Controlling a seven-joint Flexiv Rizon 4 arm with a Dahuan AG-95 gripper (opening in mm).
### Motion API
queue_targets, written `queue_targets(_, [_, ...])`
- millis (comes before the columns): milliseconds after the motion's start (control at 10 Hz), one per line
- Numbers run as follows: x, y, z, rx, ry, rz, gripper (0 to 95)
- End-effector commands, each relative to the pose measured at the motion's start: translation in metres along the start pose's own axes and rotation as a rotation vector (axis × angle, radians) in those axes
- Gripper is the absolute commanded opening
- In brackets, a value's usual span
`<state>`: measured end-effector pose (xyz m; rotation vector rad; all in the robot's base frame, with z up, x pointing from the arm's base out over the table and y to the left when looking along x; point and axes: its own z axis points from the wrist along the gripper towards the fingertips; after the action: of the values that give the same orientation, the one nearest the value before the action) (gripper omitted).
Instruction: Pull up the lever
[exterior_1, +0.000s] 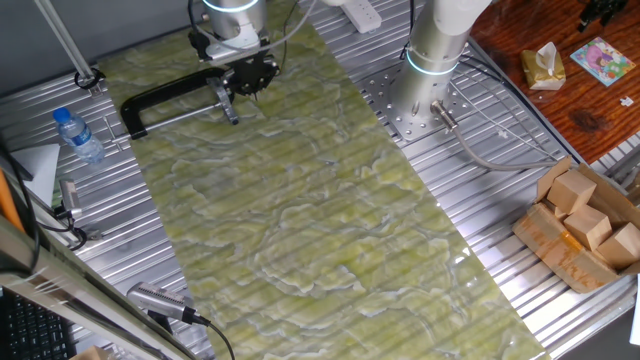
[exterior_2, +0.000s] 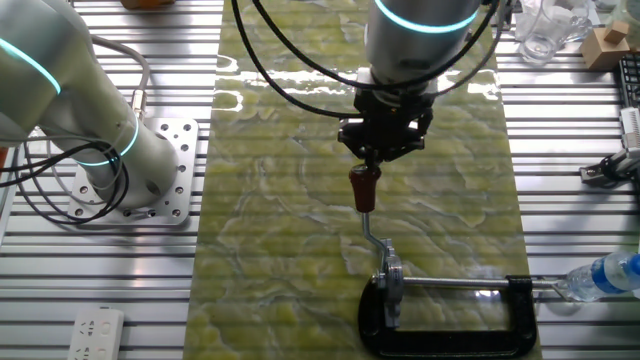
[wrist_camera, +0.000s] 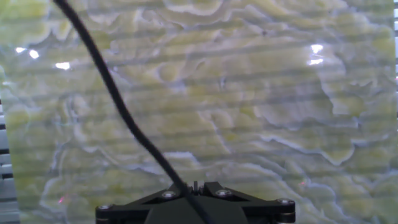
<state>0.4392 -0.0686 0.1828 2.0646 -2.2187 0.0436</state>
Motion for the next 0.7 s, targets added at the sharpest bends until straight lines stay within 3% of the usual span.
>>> queue_targets(100, [0.004,0.001,-0.001,0.001,0.000,-0.008,0.0])
queue_targets(700, [0.021,0.008,-0.009,-0.005,-0.005,-0.042,0.0])
